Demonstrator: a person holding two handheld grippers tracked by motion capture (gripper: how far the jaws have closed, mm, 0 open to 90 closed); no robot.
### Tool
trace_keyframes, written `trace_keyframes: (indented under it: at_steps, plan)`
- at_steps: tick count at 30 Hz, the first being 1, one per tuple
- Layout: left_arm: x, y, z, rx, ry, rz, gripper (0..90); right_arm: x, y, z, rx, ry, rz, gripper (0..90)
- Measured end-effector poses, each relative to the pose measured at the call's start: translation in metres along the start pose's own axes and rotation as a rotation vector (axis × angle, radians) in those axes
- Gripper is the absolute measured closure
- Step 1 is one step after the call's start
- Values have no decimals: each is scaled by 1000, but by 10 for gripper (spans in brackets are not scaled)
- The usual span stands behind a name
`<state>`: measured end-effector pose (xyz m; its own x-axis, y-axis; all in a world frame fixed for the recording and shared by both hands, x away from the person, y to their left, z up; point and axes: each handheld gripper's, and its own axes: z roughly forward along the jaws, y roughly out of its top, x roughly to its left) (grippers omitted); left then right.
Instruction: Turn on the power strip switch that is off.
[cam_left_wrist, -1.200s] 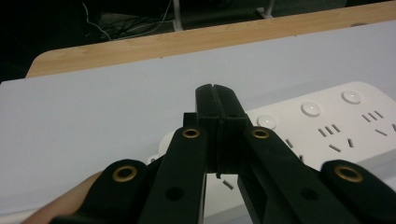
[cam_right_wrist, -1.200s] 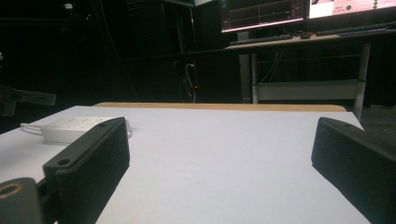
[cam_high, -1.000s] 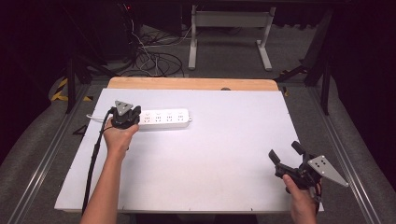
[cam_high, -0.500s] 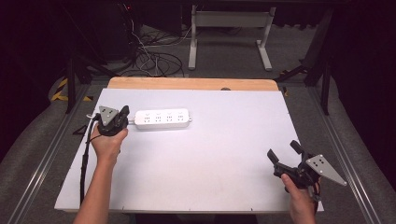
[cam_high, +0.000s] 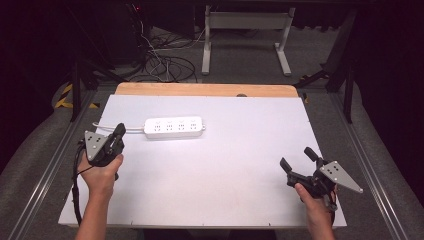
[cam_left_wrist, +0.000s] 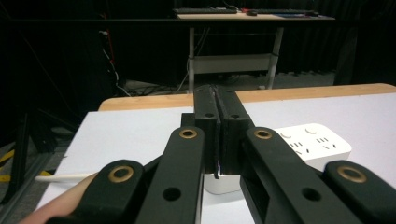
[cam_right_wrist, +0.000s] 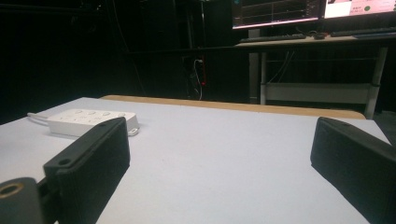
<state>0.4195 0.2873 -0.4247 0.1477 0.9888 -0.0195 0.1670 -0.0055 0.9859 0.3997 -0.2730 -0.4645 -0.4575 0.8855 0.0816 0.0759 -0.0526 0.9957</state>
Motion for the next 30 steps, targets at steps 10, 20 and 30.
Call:
trace_keyframes:
  at_steps: [10,20,30]
  plan:
    - [2,-6,-14,-43,5,10,844,3,1,8,-3,16,1,54]
    - [-2,-11,-19,-100,-3,43,628,4,2,9,-2,16,-1,54]
    - [-2,-11,-16,-145,25,68,248,4,0,10,2,19,-1,53]
